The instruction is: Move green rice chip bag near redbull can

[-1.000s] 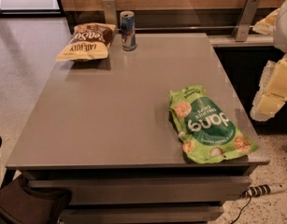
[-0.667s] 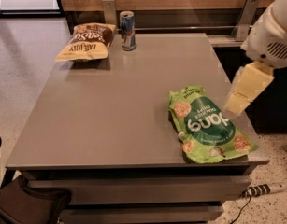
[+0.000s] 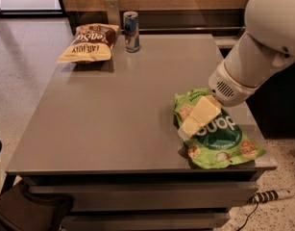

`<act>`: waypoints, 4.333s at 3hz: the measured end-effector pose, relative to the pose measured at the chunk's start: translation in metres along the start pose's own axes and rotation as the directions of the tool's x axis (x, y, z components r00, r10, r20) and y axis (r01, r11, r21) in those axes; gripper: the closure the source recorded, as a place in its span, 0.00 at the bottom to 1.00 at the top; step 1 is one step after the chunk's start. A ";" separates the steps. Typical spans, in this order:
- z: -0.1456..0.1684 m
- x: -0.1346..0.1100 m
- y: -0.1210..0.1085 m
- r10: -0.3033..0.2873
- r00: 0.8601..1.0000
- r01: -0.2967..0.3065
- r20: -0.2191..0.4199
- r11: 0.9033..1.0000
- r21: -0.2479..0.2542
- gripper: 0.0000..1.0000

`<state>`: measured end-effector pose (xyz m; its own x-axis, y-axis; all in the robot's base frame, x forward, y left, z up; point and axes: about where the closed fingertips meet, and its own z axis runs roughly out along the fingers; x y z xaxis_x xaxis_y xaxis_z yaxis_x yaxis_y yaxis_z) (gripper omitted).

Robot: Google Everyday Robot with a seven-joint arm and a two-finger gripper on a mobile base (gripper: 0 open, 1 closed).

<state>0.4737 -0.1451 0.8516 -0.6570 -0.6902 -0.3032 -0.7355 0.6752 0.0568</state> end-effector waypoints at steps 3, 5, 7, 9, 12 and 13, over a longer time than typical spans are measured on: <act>0.042 0.005 0.028 0.090 0.996 -0.090 0.010 0.994 -0.058 0.61; 0.039 0.004 0.029 0.090 0.996 -0.089 0.009 0.994 -0.058 1.00; -0.004 -0.034 -0.001 0.054 0.997 -0.055 0.062 0.998 0.028 1.00; -0.129 -0.146 -0.091 -0.036 0.942 -0.039 0.333 0.975 0.217 1.00; -0.104 -0.268 -0.187 0.073 0.829 -0.180 0.555 0.974 0.141 1.00; -0.104 -0.268 -0.187 0.073 0.829 -0.180 0.555 0.974 0.141 1.00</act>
Offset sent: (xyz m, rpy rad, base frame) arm -0.0119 0.0215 -0.0302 0.0549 0.0413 -0.0581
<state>0.7699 -0.1132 1.0214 -0.5064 -0.3784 -0.7749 -0.5745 0.8181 -0.0240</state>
